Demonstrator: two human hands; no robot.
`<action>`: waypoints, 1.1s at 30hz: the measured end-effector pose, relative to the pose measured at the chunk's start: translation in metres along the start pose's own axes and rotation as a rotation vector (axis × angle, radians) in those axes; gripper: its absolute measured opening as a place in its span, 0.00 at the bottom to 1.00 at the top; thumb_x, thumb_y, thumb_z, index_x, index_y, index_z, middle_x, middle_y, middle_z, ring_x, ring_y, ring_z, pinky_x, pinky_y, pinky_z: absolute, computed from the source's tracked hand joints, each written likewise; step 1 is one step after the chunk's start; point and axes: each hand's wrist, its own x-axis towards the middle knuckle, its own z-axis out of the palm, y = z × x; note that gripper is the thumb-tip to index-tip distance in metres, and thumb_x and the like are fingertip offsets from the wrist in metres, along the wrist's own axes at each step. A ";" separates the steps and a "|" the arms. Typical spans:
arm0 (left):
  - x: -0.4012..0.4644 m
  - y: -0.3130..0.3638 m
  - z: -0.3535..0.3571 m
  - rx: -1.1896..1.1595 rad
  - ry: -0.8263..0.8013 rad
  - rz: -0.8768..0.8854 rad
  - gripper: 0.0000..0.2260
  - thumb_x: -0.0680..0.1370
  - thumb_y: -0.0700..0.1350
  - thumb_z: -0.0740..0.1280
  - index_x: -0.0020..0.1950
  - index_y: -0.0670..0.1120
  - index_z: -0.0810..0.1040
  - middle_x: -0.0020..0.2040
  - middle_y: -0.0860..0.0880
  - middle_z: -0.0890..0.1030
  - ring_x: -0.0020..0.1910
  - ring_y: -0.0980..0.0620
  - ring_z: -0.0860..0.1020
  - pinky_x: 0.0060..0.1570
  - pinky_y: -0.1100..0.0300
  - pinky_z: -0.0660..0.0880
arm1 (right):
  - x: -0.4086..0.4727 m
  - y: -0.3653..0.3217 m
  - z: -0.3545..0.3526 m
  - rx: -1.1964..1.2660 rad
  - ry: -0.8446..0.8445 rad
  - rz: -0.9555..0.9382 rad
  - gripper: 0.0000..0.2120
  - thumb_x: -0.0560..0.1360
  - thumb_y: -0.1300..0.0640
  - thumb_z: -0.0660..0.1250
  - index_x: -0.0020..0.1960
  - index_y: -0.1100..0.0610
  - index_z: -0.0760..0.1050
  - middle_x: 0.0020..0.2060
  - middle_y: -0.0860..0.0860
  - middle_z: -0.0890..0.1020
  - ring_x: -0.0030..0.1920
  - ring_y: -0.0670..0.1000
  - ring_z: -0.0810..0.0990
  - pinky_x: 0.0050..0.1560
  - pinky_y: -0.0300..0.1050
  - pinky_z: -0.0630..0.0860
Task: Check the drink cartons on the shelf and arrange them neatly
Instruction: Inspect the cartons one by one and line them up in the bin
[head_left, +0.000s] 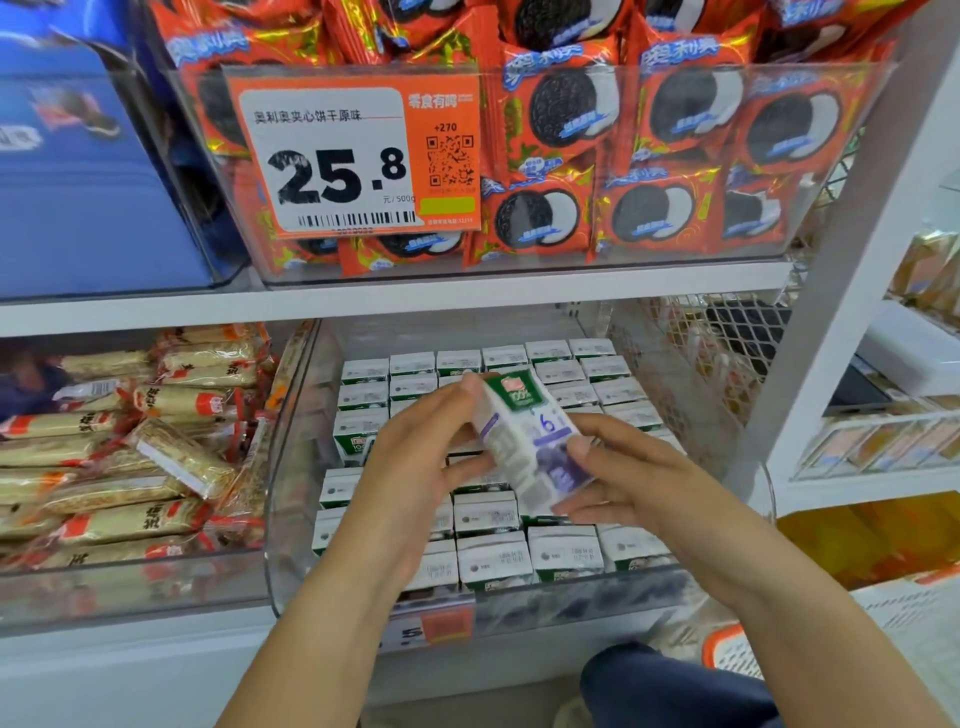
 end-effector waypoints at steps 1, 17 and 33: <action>0.001 0.002 -0.001 -0.038 -0.029 -0.029 0.16 0.68 0.54 0.69 0.51 0.48 0.84 0.49 0.46 0.85 0.48 0.50 0.82 0.43 0.61 0.79 | 0.000 -0.001 0.000 0.099 0.018 0.042 0.20 0.73 0.48 0.64 0.62 0.54 0.75 0.48 0.57 0.84 0.42 0.54 0.84 0.50 0.46 0.81; 0.002 -0.008 0.001 0.143 -0.185 0.113 0.14 0.71 0.57 0.70 0.57 0.62 0.80 0.57 0.56 0.82 0.58 0.57 0.79 0.59 0.61 0.76 | 0.002 -0.002 -0.003 0.513 -0.098 0.139 0.22 0.78 0.43 0.56 0.58 0.57 0.78 0.31 0.55 0.78 0.29 0.50 0.79 0.34 0.43 0.81; 0.029 -0.025 0.039 0.414 0.139 0.296 0.18 0.67 0.54 0.72 0.56 0.59 0.77 0.55 0.62 0.79 0.53 0.66 0.77 0.50 0.72 0.74 | -0.017 0.011 -0.061 -0.853 0.773 -0.338 0.12 0.76 0.54 0.64 0.58 0.52 0.78 0.56 0.52 0.80 0.52 0.56 0.78 0.46 0.46 0.74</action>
